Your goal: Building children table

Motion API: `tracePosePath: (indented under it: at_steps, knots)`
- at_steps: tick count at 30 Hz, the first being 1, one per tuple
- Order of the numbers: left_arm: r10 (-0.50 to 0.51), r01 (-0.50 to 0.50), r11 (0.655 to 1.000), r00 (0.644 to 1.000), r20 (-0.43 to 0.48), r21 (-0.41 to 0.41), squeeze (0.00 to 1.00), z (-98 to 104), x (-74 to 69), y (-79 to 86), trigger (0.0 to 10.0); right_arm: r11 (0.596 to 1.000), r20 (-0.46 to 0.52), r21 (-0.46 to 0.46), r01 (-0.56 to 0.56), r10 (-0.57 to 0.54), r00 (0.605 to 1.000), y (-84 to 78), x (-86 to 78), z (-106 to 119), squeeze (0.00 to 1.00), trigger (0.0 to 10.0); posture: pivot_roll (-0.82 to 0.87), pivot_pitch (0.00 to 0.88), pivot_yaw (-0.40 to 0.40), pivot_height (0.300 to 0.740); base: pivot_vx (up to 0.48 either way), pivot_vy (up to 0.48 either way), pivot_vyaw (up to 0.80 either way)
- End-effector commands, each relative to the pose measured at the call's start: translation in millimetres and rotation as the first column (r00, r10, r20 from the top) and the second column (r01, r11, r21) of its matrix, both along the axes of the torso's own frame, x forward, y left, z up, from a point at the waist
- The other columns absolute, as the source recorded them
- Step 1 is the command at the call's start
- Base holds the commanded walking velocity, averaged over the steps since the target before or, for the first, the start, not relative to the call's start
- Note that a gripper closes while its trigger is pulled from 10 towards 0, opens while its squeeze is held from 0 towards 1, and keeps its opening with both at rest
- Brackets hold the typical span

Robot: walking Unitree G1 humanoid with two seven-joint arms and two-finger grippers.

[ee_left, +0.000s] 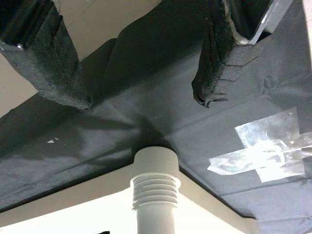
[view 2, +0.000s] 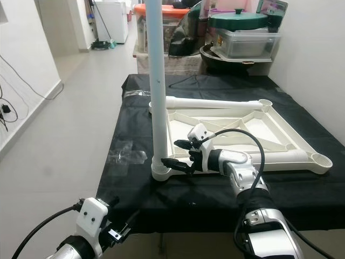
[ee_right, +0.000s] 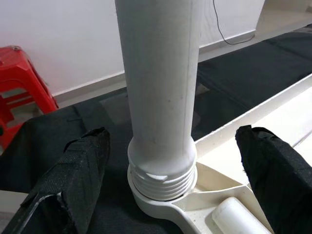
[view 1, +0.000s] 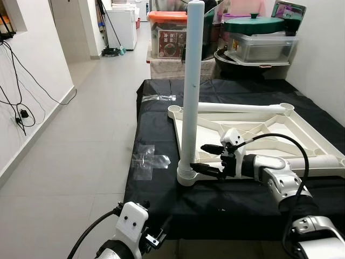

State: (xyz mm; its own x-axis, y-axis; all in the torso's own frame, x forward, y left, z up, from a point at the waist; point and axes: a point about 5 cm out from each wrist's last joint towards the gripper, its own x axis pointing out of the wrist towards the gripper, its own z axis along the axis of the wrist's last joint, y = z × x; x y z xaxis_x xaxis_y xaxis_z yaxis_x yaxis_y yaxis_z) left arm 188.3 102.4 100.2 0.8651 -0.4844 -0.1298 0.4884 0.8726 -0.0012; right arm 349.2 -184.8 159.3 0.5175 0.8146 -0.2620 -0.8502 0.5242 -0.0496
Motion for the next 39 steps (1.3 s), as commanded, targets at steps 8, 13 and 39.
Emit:
tracePosePath:
  at_steps: [8,13,39]
  knots:
    - [-0.006,0.006,1.000,1.000,0.011,0.013,0.00,2.1,0.5,0.2,10.0,0.999,0.018,0.021,-0.049,0.049,0.999,8.8,3.1,8.8,0.00,10.0,0.10,0.000,-0.039,0.740,0.000,0.000,0.00]
    - [-0.006,0.006,1.000,1.000,0.014,0.014,0.00,2.4,0.7,-0.2,10.0,0.998,0.021,0.029,-0.050,0.050,0.999,12.4,3.9,9.5,0.00,10.0,0.10,0.000,-0.039,0.740,0.000,0.000,0.00]
    - [-0.003,0.003,1.000,1.000,0.018,0.007,0.00,2.2,1.9,-3.4,10.0,0.990,0.082,0.112,-0.084,0.075,0.994,50.4,20.4,33.9,0.00,10.0,0.10,0.000,-0.054,0.740,0.000,0.000,0.00]
